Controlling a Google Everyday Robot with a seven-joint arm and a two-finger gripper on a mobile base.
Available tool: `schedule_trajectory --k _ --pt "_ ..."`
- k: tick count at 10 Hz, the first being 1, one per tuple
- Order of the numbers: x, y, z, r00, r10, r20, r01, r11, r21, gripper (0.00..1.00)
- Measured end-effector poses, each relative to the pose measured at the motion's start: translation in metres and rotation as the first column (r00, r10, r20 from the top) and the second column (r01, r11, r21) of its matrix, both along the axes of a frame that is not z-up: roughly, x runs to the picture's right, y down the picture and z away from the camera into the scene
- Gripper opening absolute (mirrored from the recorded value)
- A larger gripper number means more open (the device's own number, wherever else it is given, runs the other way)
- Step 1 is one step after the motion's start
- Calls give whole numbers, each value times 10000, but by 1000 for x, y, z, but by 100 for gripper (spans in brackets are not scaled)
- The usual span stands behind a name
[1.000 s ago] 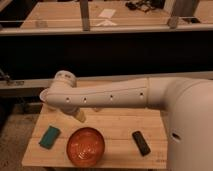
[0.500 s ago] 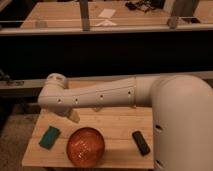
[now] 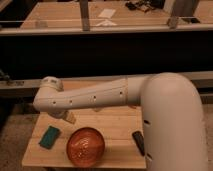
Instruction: Wipe the white sponge on the table
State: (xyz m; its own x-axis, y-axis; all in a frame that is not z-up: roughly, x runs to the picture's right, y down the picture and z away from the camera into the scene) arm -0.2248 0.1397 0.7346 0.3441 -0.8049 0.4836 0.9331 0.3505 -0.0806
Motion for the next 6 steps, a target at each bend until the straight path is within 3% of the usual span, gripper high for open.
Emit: schedule_trajectory --k 6 --pt "-26 15 20 9943 -845 653 849 9964 -37 80"
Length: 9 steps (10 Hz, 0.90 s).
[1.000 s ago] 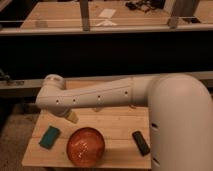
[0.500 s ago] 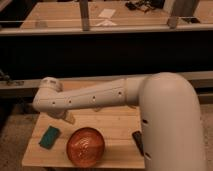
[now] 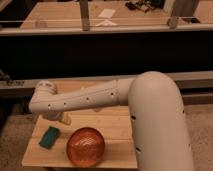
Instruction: Wipe the white sponge on the table
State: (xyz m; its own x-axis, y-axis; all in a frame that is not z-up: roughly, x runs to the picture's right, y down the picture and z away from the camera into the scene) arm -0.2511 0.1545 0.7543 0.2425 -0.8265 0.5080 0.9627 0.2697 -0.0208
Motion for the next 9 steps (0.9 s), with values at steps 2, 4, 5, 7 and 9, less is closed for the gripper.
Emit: schedule_trajectory --k 2,4,5,7,9 --pt "-7 7 9 9993 -322 193 323 9995 -33 80" --pt "-9 11 17 9985 -459 300 462 9989 -84 80" --pt "-10 15 22 9977 -538 401 544 9984 -151 80" --pt "-10 21 32 9960 -697 557 711 9972 -246 80" --pt "-10 26 37 9939 -855 690 879 9956 -319 80"
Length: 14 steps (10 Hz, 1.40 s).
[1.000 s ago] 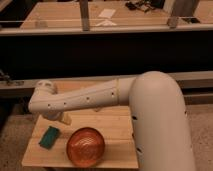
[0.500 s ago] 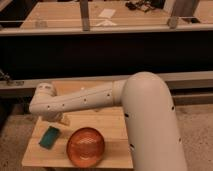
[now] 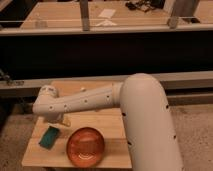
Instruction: Wipe the white sponge on the table
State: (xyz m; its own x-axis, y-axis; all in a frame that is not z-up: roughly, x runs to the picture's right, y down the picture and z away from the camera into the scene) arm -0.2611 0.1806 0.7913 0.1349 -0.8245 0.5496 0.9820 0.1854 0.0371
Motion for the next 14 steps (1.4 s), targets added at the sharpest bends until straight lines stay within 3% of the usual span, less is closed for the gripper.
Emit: schedule_trajectory --k 14 --pt "-10 27 24 9997 -171 149 181 9976 -664 80"
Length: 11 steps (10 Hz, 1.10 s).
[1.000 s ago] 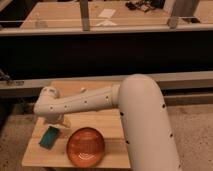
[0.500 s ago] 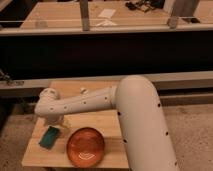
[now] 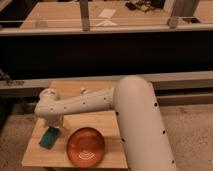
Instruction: Wipe the white sponge on the table
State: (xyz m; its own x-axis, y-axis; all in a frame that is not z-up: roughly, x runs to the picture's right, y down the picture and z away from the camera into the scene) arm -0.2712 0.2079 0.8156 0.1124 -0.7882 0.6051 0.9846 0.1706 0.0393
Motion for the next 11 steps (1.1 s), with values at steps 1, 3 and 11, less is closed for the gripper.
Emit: schedule_trajectory --k 1,3,11 --pt "2 0 1 9999 81 -75 -81 10000 -54 80" --pt "5 1 2 9998 152 -139 -154 9998 -117 80" --pt "-1 5 3 9993 235 -299 -246 9991 -341 80"
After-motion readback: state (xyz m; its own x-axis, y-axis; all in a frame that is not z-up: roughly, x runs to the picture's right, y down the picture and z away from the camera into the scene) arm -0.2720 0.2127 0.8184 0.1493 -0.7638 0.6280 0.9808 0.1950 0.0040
